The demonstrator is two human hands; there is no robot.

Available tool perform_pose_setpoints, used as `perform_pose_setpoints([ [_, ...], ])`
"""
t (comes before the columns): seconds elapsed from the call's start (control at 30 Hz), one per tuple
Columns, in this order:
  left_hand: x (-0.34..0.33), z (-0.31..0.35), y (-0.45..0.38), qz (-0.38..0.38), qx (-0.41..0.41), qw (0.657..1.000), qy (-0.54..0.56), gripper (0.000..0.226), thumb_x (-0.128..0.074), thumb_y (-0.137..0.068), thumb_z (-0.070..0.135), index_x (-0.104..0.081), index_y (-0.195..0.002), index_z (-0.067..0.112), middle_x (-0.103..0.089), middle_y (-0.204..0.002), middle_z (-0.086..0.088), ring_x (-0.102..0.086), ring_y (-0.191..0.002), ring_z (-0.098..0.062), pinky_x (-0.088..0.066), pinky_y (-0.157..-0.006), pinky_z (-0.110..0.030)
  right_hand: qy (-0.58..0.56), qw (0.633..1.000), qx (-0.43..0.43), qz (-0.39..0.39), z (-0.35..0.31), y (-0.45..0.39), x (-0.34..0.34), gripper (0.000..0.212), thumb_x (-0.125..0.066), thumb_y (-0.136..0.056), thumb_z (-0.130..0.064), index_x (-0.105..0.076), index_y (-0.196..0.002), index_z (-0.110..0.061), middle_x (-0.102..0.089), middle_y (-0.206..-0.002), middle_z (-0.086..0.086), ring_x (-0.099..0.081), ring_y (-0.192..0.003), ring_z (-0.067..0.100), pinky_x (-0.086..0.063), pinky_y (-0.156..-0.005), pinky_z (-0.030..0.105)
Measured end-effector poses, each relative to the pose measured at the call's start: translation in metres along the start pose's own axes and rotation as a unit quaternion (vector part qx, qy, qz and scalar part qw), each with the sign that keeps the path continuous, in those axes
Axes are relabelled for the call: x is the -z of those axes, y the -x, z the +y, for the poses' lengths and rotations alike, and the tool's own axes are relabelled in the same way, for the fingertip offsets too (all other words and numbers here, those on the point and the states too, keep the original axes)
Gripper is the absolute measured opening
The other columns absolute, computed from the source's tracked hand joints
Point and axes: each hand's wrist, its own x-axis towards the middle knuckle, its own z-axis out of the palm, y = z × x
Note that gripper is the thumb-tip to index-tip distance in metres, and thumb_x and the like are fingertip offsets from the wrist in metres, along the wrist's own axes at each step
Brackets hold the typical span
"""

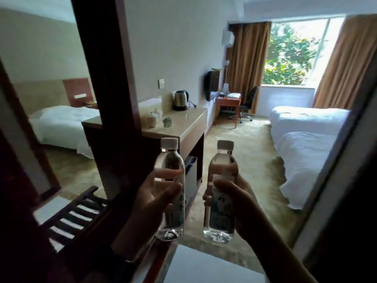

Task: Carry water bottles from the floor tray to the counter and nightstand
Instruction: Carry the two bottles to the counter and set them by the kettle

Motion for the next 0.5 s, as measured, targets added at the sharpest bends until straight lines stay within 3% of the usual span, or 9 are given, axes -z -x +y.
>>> perform_pose_setpoints([
  [0.2,-0.114,-0.036,-0.098,-0.048,0.002,0.999,0.004,0.039,-0.076,-0.056,0.047,-0.072,-0.093,0.033,-0.074,-0.085,-0.009,-0.07,-0.076,-0.031,-0.056,-0.067,-0.048,0.013,0.997,0.052,0.057,-0.044,-0.057,0.115,0.029,-0.078,-0.06,-0.028,-0.07,-0.088,-0.024,-0.066,-0.075,0.007,-0.066,-0.068,0.025,-0.056,-0.06,0.035],
  [0.37,-0.165,-0.066,-0.164,-0.082,0.009,0.997,0.007,0.037,-0.075,-0.056,0.047,-0.072,-0.09,0.033,-0.075,-0.08,-0.007,-0.072,-0.07,-0.024,-0.057,-0.058,-0.035,0.033,0.994,0.054,0.088,-0.055,-0.111,0.181,0.033,-0.078,-0.061,-0.032,-0.068,-0.092,-0.025,-0.064,-0.081,0.008,-0.065,-0.073,0.029,-0.056,-0.065,0.039],
  [0.5,-0.188,-0.095,-0.222,-0.105,0.014,0.994,-0.007,0.053,-0.074,-0.056,0.048,-0.066,-0.101,0.022,-0.073,-0.086,-0.011,-0.073,-0.071,-0.021,-0.057,-0.059,-0.029,0.033,0.993,0.068,0.094,-0.049,-0.165,0.221,0.032,-0.077,-0.064,-0.031,-0.066,-0.093,-0.025,-0.063,-0.082,0.009,-0.064,-0.073,0.031,-0.057,-0.065,0.039],
])
